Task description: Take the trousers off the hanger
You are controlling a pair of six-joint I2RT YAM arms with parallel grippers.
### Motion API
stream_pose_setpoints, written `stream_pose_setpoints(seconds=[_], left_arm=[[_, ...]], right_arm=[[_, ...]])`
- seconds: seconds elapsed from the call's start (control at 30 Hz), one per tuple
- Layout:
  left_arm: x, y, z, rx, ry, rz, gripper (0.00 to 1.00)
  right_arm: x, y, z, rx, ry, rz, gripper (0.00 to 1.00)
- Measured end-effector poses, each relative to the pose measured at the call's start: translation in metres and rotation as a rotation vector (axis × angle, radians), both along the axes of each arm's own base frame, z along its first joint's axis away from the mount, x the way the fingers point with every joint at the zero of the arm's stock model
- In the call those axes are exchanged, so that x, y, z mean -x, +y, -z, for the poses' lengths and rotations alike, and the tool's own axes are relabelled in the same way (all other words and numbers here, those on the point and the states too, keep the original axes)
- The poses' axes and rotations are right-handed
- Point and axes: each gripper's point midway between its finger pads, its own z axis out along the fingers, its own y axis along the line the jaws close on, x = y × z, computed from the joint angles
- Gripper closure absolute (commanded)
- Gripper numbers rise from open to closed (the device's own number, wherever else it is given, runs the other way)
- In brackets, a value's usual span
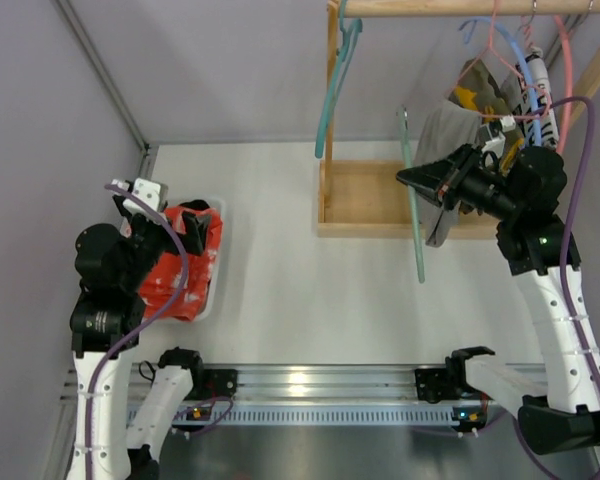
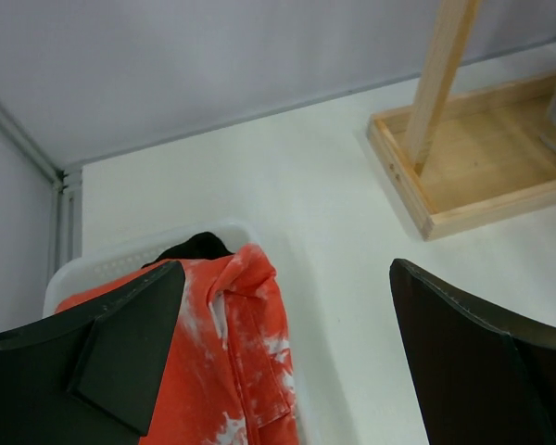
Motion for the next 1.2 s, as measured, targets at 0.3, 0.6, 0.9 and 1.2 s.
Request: stream_pose_setpoints(seconds=[0.3,0.6,0.9,1.2], left_arm=[[0.023,-0.038,-0.007,-0.02,-0.043,0.248,0.02],[0.019,-0.041,-0.005,-0.027,-0.032,0.265,0.02],[0.018,-0.04,-0.005,-0.037,-0.032,0.267,0.02],[0.012,-0.041,0.0,-0.029,-0.006,0.267,0.02]], right_arm=[[-0.034,0.006,-0.046,-0.118,0.03,0.017,1.0],[-0.047,0.005,-0.053,-0.138,0.002,0.041,1.0],[-0.021,0.002,0.049,-0.092,0.194,0.044,1.0],[0.015,-0.002,0.051,-0.058,0.095,0.02,1.0]])
